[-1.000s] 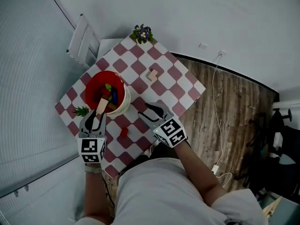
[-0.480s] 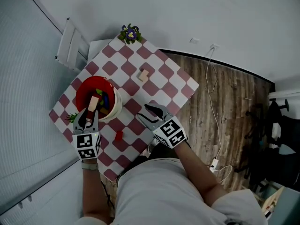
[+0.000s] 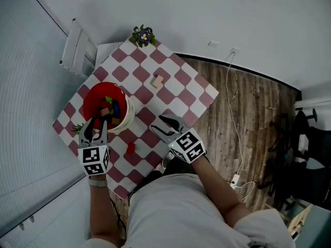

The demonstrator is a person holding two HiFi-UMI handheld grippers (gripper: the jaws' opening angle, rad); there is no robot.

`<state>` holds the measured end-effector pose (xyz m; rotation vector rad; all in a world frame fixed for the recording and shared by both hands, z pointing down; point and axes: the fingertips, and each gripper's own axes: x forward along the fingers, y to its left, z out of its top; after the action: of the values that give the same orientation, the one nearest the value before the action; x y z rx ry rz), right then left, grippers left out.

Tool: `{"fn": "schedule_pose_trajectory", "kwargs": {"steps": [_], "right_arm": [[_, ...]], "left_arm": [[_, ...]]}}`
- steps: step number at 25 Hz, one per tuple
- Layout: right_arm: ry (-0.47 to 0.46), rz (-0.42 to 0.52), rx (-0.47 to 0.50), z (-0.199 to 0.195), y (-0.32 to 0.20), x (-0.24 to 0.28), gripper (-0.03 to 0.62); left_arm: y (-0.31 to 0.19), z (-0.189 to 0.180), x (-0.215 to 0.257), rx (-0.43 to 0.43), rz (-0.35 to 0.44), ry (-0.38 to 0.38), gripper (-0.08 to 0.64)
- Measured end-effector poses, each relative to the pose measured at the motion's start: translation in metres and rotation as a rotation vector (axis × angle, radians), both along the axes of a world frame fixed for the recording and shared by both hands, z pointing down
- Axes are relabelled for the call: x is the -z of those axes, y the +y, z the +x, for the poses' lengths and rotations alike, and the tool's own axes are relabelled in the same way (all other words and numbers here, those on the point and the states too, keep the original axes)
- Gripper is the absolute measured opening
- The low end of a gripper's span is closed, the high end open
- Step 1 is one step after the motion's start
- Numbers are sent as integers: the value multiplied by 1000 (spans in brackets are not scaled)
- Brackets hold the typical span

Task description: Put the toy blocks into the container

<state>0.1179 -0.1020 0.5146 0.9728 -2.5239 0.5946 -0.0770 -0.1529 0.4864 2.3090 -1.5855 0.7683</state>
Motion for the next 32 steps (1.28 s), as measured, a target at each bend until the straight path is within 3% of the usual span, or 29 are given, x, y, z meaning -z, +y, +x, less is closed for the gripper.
{"fn": "schedule_pose_trajectory", "kwargs": {"steps": [11, 21, 32], "right_arm": [[44, -39, 133, -45, 28, -20, 184], [100, -90, 271, -90, 64, -54, 184], [218, -120, 431, -126, 99, -98, 184]], "left_arm": [[42, -35, 1, 94, 11, 67, 156], [107, -71, -28, 188, -53, 115, 156], [164, -85, -57, 265, -111, 174, 156]]}}
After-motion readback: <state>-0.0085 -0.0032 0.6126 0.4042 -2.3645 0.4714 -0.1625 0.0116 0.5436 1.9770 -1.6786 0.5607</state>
